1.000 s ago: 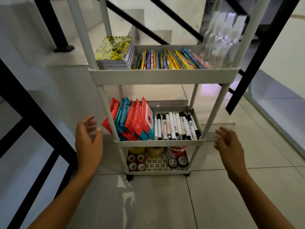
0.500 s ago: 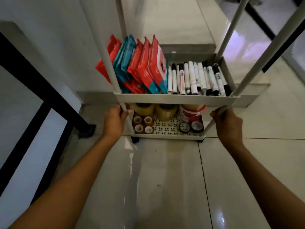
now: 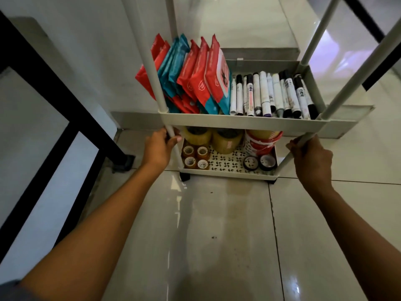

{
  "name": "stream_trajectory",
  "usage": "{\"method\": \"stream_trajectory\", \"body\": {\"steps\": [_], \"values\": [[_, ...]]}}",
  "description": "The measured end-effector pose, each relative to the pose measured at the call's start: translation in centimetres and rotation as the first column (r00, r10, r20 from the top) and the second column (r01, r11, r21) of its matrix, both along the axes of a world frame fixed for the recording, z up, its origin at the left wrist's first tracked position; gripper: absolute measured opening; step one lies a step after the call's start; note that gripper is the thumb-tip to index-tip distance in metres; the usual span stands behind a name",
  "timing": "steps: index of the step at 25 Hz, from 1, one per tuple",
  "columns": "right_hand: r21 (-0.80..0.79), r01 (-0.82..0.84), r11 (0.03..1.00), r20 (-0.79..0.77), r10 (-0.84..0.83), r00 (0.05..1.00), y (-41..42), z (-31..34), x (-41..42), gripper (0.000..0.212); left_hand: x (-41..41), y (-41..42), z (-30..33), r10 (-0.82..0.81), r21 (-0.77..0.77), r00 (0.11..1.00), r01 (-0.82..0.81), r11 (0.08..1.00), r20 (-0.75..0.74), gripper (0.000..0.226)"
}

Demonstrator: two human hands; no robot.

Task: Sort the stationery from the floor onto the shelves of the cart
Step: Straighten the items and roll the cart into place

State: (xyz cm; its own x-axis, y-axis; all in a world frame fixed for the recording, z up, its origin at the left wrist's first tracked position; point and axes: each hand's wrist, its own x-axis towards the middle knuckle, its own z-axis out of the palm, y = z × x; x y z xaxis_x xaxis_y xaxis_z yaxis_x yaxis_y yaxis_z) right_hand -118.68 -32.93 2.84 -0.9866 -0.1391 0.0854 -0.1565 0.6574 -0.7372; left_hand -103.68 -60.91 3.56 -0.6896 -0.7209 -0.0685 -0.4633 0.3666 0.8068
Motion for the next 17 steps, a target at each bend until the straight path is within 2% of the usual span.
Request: {"method": "stream_trajectory", "body": {"steps": [2,4,6,7,9,12,14,17], "values": [[-0.024,-0.025,0.999,0.013,0.025,1.000,0.2,0.3,-0.1,0.021,-0.3,0.0,0.5,-0.018,0.015,0.998,0.017,1.000,0.061,0.026],[-0.045,-0.018,0.999,0.043,0.020,0.999,0.2,0.7,0.3,0.024,-0.1,0.0,0.9,-0.031,0.066,0.998,0.027,0.997,0.057,0.030],[-0.141,0.073,0.987,0.134,-0.054,0.989,0.0,0.1,1.3,0.037,0.4,0.2,0.6,-0.052,0.124,0.998,0.048,0.991,0.031,0.035],[-0.203,0.179,0.963,0.233,-0.131,0.964,-0.2,-0.8,2.3,0.047,0.9,0.1,0.0,-0.043,0.153,0.999,0.039,0.987,0.023,0.038],[-0.271,0.361,0.892,0.482,-0.199,0.853,-1.1,-3.8,4.6,0.055,2.3,-0.6,-2.3,0.014,0.222,0.999,-0.020,0.975,0.031,0.048],[-0.344,0.419,0.840,0.761,-0.012,0.648,-3.3,-8.2,7.2,0.060,3.8,-2.1,-6.2,0.012,0.330,0.997,-0.037,0.943,0.078,0.058],[-0.364,0.473,0.802,0.838,0.061,0.542,-5.3,-9.8,7.3,0.059,3.5,-3.1,-8.3,-0.060,0.381,0.993,0.016,0.924,0.105,0.068],[-0.377,0.569,0.731,0.885,0.103,0.454,-7.9,-10.5,6.4,0.034,2.1,-3.1,-10.2,-0.179,0.402,0.976,0.116,0.908,0.122,0.077]]}}
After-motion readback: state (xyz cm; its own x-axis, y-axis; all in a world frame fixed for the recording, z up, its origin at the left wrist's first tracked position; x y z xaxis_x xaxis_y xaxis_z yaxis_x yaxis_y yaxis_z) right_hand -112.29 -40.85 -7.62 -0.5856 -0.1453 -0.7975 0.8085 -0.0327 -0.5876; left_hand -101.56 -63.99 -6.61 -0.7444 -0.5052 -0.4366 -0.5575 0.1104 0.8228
